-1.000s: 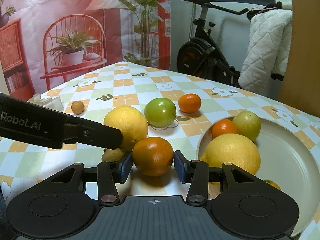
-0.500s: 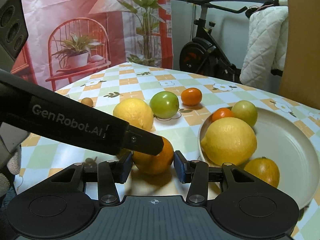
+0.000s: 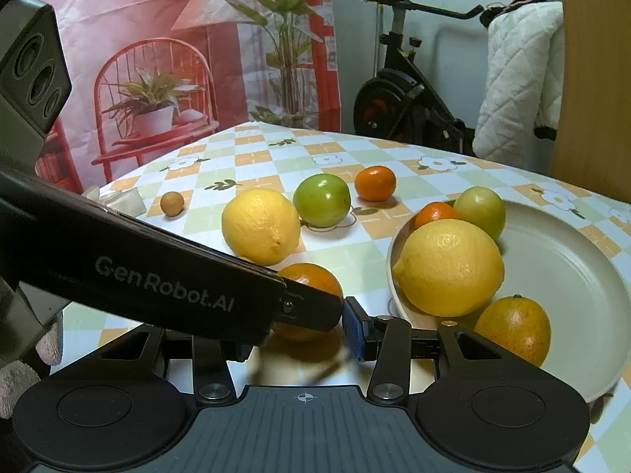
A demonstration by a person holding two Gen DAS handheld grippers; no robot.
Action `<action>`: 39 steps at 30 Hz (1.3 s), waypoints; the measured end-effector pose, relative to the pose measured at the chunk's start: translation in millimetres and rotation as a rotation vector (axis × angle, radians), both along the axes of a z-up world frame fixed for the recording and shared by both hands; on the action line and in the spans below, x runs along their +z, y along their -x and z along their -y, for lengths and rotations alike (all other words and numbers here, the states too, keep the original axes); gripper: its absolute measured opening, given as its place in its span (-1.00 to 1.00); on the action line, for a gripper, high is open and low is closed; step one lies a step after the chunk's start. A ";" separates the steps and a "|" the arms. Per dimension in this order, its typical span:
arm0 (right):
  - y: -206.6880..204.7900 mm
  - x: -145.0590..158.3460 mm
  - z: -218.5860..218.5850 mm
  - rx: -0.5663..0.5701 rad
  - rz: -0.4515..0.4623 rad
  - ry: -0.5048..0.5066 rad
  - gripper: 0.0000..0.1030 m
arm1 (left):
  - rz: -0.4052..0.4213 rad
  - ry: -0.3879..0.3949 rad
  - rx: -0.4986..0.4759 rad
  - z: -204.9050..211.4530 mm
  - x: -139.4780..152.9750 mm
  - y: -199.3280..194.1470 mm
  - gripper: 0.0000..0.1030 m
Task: Organize fruits
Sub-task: 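Carry the orange fruit with the left gripper over the plate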
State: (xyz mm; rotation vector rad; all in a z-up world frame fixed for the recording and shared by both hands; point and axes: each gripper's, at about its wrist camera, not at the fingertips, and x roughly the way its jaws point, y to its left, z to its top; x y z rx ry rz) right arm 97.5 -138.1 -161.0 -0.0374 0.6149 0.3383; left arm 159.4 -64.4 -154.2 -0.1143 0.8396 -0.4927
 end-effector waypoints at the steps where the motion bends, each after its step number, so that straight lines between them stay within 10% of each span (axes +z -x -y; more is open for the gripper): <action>1: -0.3 -0.1 0.1 0.000 -0.001 -0.003 -0.21 | 0.003 -0.001 0.000 0.5 -0.5 0.3 -0.12; 39: 4.2 44.1 86.0 -0.191 0.114 -0.091 -0.22 | 0.157 -0.042 -0.132 89.4 47.6 -12.9 -0.13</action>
